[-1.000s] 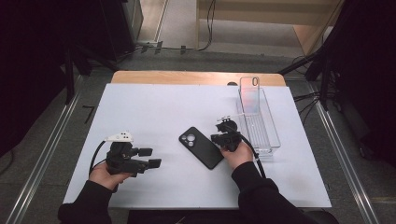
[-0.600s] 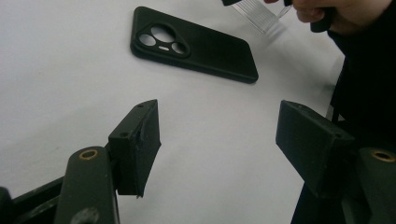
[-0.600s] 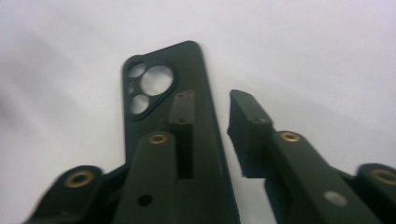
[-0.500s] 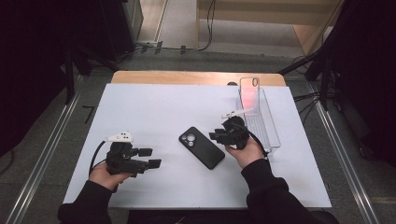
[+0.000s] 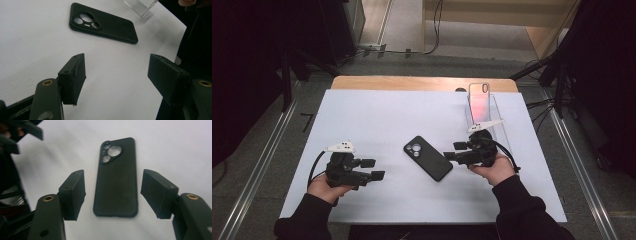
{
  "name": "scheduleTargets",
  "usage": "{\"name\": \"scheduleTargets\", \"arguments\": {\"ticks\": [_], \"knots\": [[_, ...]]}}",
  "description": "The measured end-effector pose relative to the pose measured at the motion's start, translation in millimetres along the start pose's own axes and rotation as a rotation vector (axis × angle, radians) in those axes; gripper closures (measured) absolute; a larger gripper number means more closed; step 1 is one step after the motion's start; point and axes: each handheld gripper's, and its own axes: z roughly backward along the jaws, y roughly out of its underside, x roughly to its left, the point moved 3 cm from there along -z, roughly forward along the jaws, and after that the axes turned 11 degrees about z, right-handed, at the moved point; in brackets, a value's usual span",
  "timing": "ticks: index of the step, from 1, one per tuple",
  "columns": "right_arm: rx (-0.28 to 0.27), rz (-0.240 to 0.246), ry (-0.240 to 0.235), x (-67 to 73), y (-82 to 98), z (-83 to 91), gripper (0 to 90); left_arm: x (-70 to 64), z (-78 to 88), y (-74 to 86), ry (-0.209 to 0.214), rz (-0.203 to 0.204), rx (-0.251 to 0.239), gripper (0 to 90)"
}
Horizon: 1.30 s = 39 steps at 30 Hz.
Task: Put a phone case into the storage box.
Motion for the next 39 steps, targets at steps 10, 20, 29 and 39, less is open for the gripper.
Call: {"name": "scheduleTargets", "arguments": {"ticks": [10,20,29,39], "knots": [[0.012,0.046,-0.079,5.6,20.6,16.3,30.3,-2.4,-0.7,0.8,0.009,-0.002,-0.008,30.6],[0.001,0.045,-0.076,6.3,52.8,33.2,26.6,-6.6,-0.1,4.6,0.012,-0.015,-0.017,30.6],[-0.004,0.056,-0.063,6.6,71.7,43.0,24.8,-4.2,1.7,8.8,0.016,0.014,-0.036,30.6],[0.011,0.07,-0.057,7.8,69.8,39.4,22.6,-1.9,1.8,7.9,0.019,0.026,-0.045,30.6]]}}
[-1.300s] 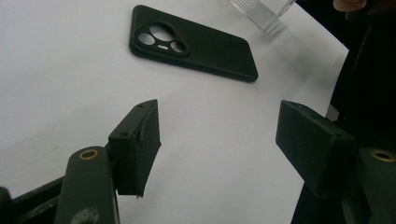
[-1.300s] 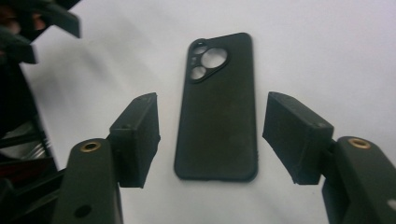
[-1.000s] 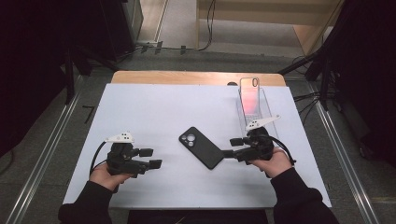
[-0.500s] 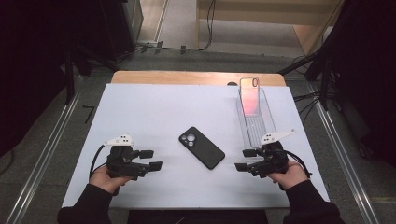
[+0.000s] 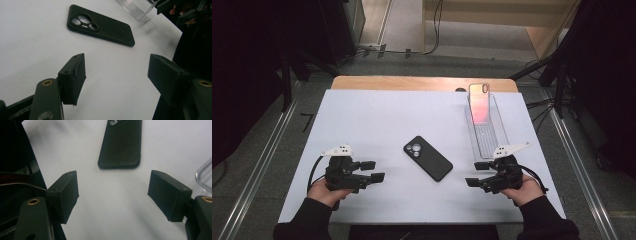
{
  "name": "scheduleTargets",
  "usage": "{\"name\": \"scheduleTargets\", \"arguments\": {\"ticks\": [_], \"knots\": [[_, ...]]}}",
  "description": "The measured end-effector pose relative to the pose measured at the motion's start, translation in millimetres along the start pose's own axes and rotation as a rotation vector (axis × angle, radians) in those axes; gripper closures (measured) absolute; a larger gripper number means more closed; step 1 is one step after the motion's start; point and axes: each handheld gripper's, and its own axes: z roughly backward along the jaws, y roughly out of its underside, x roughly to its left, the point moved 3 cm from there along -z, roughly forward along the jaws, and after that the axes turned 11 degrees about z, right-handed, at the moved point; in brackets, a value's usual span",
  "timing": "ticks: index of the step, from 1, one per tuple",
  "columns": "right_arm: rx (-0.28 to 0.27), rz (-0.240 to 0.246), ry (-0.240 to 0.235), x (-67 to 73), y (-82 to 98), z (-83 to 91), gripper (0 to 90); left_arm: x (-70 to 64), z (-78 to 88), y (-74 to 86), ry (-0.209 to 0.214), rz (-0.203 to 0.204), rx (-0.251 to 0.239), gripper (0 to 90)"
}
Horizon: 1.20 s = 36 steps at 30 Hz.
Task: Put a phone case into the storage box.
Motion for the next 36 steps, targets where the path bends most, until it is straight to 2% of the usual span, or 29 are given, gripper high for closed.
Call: {"name": "scheduleTargets", "arguments": {"ticks": [5,8,10,12,14,19,23,30,36], "knots": [[-0.044,-0.013,0.015,1.1,-14.1,-1.9,17.9,1.3,1.5,-0.8,-0.001,0.008,-0.01,30.6],[-0.084,-0.032,0.01,1.2,-22.9,-4.5,15.1,1.6,1.2,-0.9,-0.016,0.004,-0.006,30.6],[-0.081,-0.009,0.038,1.7,-28.0,-9.2,11.0,1.2,0.6,-0.7,-0.018,0.005,-0.001,30.6],[-0.049,0.004,0.059,1.9,-32.1,-14.6,9.3,0.9,0.4,-0.7,-0.017,0.002,0.0,30.6],[-0.035,0.003,0.075,0.9,-35.7,-19.6,0.0,0.5,0.6,-0.7,-0.019,-0.002,0.002,30.6],[-0.008,-0.021,0.088,-0.8,-46.5,-27.4,0.0,0.5,0.8,-0.9,-0.02,-0.002,0.003,30.6],[-0.026,-0.019,0.093,-1.9,-57.5,-33.7,0.0,0.1,0.3,-0.6,-0.019,-0.003,0.006,30.6],[-0.022,-0.031,0.129,-4.6,-71.5,-46.6,0.0,0.3,1.3,-0.8,-0.011,-0.001,0.002,30.6],[-0.017,-0.029,0.131,-5.4,-79.0,-58.4,0.0,0.9,2.1,-1.2,-0.016,-0.001,-0.003,30.6]]}}
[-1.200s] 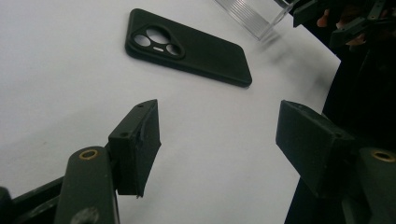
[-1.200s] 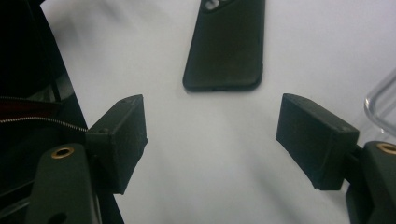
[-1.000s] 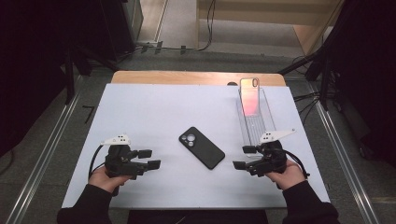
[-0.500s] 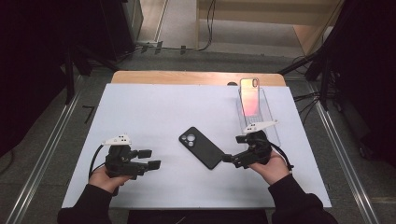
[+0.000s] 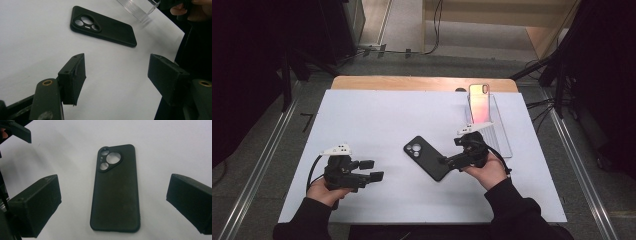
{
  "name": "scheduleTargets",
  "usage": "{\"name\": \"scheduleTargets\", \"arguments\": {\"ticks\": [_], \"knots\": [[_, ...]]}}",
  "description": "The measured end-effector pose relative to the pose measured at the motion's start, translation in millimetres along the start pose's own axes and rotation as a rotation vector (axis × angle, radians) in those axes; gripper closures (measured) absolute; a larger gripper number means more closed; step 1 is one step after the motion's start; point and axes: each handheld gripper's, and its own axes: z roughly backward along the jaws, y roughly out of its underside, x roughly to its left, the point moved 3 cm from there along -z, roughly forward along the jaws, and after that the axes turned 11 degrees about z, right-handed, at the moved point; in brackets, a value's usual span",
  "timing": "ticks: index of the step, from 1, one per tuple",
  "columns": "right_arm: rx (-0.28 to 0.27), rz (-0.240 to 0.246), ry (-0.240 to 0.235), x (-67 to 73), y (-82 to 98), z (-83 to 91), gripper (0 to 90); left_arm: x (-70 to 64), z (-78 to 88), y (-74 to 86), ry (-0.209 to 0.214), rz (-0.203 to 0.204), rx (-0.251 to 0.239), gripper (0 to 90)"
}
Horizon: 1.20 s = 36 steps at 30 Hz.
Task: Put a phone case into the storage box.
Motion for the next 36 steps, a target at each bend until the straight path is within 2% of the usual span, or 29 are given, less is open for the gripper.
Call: {"name": "scheduleTargets", "arguments": {"ticks": [9,13,20,24,32,33,36], "knots": [[0.008,0.035,-0.005,2.8,-11.7,-19.9,0.0,1.3,0.7,0.0,-0.004,-0.001,-0.003,30.6],[0.02,0.051,0.016,4.4,-14.6,-30.8,0.0,1.2,-0.7,0.6,-0.019,-0.011,0.004,30.6],[0.029,0.029,0.025,4.3,-17.5,-48.6,0.0,1.1,-0.9,0.8,-0.016,-0.013,0.007,30.6],[0.042,0.036,0.032,6.6,-19.9,-56.5,0.0,1.0,-0.8,0.9,-0.015,-0.012,0.006,30.6],[0.057,0.036,0.04,6.1,-19.0,-66.1,0.0,0.1,-2.2,1.3,-0.013,-0.02,0.015,30.6],[0.061,0.035,0.043,5.7,-18.4,-66.8,3.9,0.2,-2.3,1.3,-0.012,-0.02,0.016,30.6],[0.063,0.037,0.046,4.6,-16.4,-68.4,4.2,0.2,-2.4,1.3,-0.013,-0.021,0.016,30.6]]}}
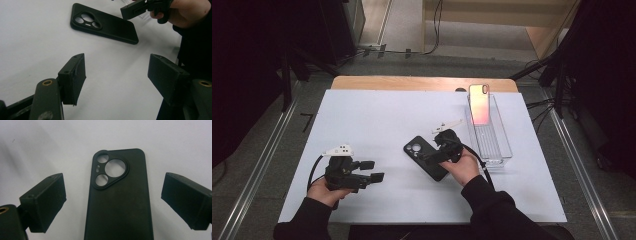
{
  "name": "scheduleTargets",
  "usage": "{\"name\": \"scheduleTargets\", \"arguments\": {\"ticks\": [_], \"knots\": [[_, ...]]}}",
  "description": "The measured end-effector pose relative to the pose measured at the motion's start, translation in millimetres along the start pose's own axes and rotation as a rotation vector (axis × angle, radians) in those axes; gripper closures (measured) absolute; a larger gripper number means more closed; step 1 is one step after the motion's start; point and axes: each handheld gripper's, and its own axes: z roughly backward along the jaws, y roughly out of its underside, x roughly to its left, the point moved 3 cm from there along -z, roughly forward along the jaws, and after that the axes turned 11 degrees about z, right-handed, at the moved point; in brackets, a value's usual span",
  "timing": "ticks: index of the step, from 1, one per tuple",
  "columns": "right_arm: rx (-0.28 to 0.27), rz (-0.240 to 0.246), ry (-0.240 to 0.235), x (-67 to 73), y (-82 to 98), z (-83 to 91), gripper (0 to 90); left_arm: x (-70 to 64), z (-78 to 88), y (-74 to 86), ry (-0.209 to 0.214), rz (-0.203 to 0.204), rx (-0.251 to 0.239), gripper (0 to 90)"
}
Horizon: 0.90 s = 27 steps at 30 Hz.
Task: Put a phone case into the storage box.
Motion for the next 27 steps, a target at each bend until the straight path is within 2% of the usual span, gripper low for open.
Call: {"name": "scheduleTargets", "arguments": {"ticks": [12,17,19,23,25,27], "knots": [[0.019,0.01,-0.017,1.4,9.3,-12.4,4.2,-0.5,0.6,-0.1,0.001,-0.002,0.0,30.6],[0.025,0.041,-0.002,5.5,14.5,-18.5,4.2,-0.3,1.4,-0.2,0.0,0.001,-0.006,30.6],[0.029,0.039,-0.013,7.1,17.1,-21.7,4.2,-0.1,1.7,-0.2,0.0,0.001,-0.006,30.6],[0.028,0.054,0.01,8.8,19.1,-23.3,4.2,-0.1,1.5,-0.2,0.0,0.001,-0.006,30.6],[0.04,0.057,0.042,7.3,20.8,-23.8,4.2,-0.3,1.6,-0.3,0.0,0.001,-0.007,30.6],[0.062,0.047,0.041,5.0,24.5,-26.7,4.2,-0.3,1.5,-0.3,0.0,0.001,-0.007,30.6]]}}
